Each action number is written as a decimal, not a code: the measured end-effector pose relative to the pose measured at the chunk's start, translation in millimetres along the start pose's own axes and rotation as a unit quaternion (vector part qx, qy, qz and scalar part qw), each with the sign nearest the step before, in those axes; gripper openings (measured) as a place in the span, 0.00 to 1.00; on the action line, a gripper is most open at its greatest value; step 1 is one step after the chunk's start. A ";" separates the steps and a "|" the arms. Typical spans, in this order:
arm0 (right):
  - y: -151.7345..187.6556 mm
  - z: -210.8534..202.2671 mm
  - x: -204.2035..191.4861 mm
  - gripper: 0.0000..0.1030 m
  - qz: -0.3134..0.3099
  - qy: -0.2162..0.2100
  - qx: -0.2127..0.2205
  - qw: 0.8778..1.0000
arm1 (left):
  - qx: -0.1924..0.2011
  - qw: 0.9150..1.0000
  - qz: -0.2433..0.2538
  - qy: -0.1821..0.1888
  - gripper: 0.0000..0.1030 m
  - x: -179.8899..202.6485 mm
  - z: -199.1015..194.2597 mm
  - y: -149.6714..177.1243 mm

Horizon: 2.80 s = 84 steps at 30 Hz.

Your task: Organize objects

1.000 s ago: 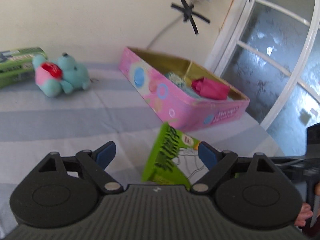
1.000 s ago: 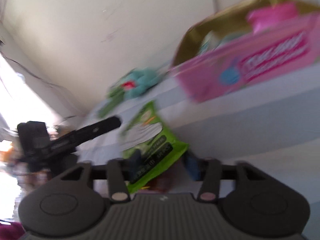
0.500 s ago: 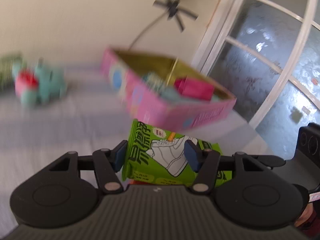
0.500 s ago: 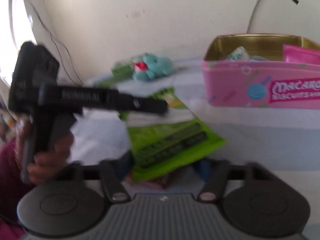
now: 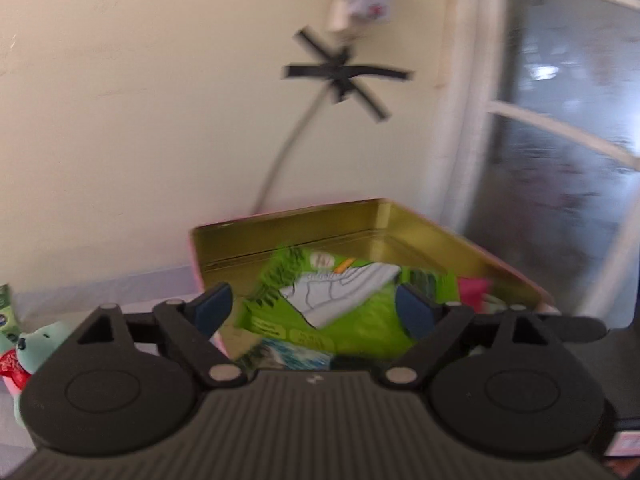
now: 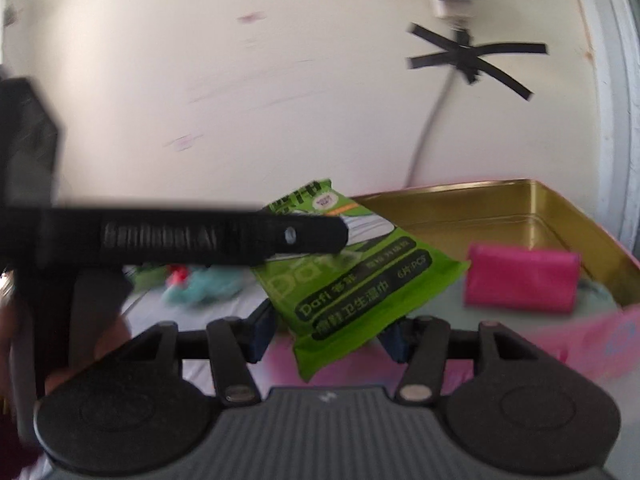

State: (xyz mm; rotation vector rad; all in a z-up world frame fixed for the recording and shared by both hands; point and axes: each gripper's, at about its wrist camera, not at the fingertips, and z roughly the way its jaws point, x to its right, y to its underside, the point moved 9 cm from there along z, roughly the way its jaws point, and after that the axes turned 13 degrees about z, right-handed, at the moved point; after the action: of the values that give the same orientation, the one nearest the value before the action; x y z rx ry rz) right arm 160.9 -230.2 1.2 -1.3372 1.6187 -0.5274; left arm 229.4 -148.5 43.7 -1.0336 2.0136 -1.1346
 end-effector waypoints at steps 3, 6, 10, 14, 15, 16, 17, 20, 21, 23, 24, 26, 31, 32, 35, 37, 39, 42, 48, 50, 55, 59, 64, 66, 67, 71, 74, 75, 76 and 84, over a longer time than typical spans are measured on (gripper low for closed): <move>-15.7 39.0 19.0 0.66 -0.015 0.061 0.001 0.998 | -0.015 0.999 -0.047 0.013 0.88 -9.5 2.0 10.3; -11.4 33.7 33.3 0.67 0.015 0.045 0.006 0.999 | -0.013 0.999 -0.039 -0.004 0.88 -11.0 -10.7 23.5; -0.9 5.1 39.9 0.67 0.037 0.035 0.035 0.998 | -0.018 0.998 -0.055 0.004 0.88 -6.8 -29.3 38.7; 12.0 -29.5 36.5 0.69 0.048 0.033 0.062 0.996 | -0.012 0.999 -0.045 -0.011 0.88 2.6 -53.9 44.7; 14.3 -36.5 36.9 0.70 0.052 0.032 0.067 0.996 | -0.011 0.999 -0.040 -0.018 0.88 4.9 -59.8 45.4; 18.1 -44.7 36.5 0.70 0.057 0.031 0.072 0.995 | -0.011 0.999 -0.035 -0.023 0.88 6.7 -66.4 46.8; 21.6 -52.8 36.0 0.71 0.061 0.031 0.077 0.995 | -0.012 0.999 -0.031 -0.028 0.88 8.4 -72.6 48.5; 33.4 -73.6 36.1 0.71 0.076 0.030 0.085 0.993 | -0.017 0.999 -0.021 -0.040 0.88 12.4 -85.6 54.0; 38.0 -79.3 35.7 0.71 0.080 0.030 0.085 0.993 | -0.020 0.999 -0.018 -0.044 0.88 13.5 -88.9 56.9; 46.9 -88.0 35.1 0.71 0.084 0.031 0.081 0.993 | -0.027 0.998 -0.016 -0.046 0.88 15.6 -94.4 64.5; 50.7 -91.1 34.9 0.71 0.085 0.034 0.079 0.993 | -0.031 0.998 -0.017 -0.046 0.88 16.3 -96.7 68.5; 56.3 -96.9 33.9 0.71 0.087 0.038 0.078 0.992 | -0.037 0.998 -0.018 -0.046 0.88 17.2 -101.2 76.9; 64.3 -110.2 27.1 0.71 0.089 0.036 0.079 0.992 | -0.049 0.997 -0.020 -0.053 0.88 14.2 -111.2 94.8; 66.6 -112.1 24.7 0.71 0.087 0.036 0.079 0.992 | -0.051 0.997 -0.021 -0.055 0.88 12.9 -112.8 97.9; 73.3 -115.1 17.8 0.71 0.081 0.034 0.076 0.993 | -0.057 0.996 -0.020 -0.061 0.88 8.5 -117.0 105.4; 76.2 -116.0 13.7 0.71 0.078 0.033 0.074 0.994 | -0.059 0.996 -0.018 -0.066 0.88 6.4 -121.0 109.7; 77.8 -117.4 9.3 0.71 0.076 0.031 0.073 0.994 | -0.059 0.996 -0.019 -0.070 0.88 2.7 -124.3 113.4; 78.2 -119.9 1.7 0.71 0.069 0.027 0.073 0.995 | -0.062 0.995 -0.024 -0.075 0.88 -3.3 -127.9 119.6; 95.0 -116.3 -17.5 0.74 0.042 0.015 0.049 0.998 | -0.069 0.993 -0.041 -0.089 0.88 -19.4 -132.3 131.6; 103.6 -112.0 -23.3 0.74 0.034 0.014 0.038 0.999 | -0.070 0.992 -0.044 -0.096 0.88 -26.3 -133.8 135.4; 127.3 -98.6 -42.3 0.75 0.014 0.002 0.003 1.000 | -0.077 0.989 -0.060 -0.112 0.88 -47.7 -135.9 147.5; 145.6 -86.3 -64.8 0.88 -0.016 -0.008 -0.020 1.000 | -0.084 0.986 -0.072 -0.123 0.88 -62.1 -138.3 155.3; 165.5 -59.9 -85.3 0.93 -0.073 0.006 -0.053 0.996 | -0.087 0.984 -0.080 -0.130 0.88 -72.9 -140.9 160.2; 173.5 -50.8 -84.8 0.91 -0.086 0.019 -0.068 0.994 | -0.089 0.984 -0.082 -0.130 0.88 -75.0 -140.4 161.7; 176.1 -48.5 -82.1 0.89 -0.091 0.025 -0.073 0.993 | -0.089 0.984 -0.084 -0.129 0.88 -75.6 -139.8 162.1; 166.6 -59.4 -59.5 0.84 -0.084 0.039 -0.060 0.994 | -0.092 0.985 -0.088 -0.119 0.88 -73.8 -134.3 161.9; 147.1 -73.7 -28.3 0.87 -0.060 0.077 -0.024 0.995 | -0.090 0.987 -0.088 -0.099 0.88 -63.9 -128.6 157.5; 141.5 -79.3 -15.9 0.87 -0.048 0.090 -0.014 0.995 | -0.089 0.988 -0.087 -0.090 0.88 -59.3 -126.2 155.2; 136.2 -83.7 -3.6 0.87 -0.034 0.104 -0.004 0.994 | -0.088 0.989 -0.087 -0.079 0.88 -54.3 -123.6 152.8; 137.7 -89.9 6.6 0.87 -0.020 0.081 -0.008 0.996 | -0.099 0.990 -0.100 0.024 0.88 -8.6 -104.5 146.4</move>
State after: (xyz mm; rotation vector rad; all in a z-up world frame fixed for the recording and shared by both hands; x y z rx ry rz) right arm 13.0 -213.8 -68.9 -1.3712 1.7329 -0.6631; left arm 102.5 -49.5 -36.9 -1.3454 2.1319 -1.0850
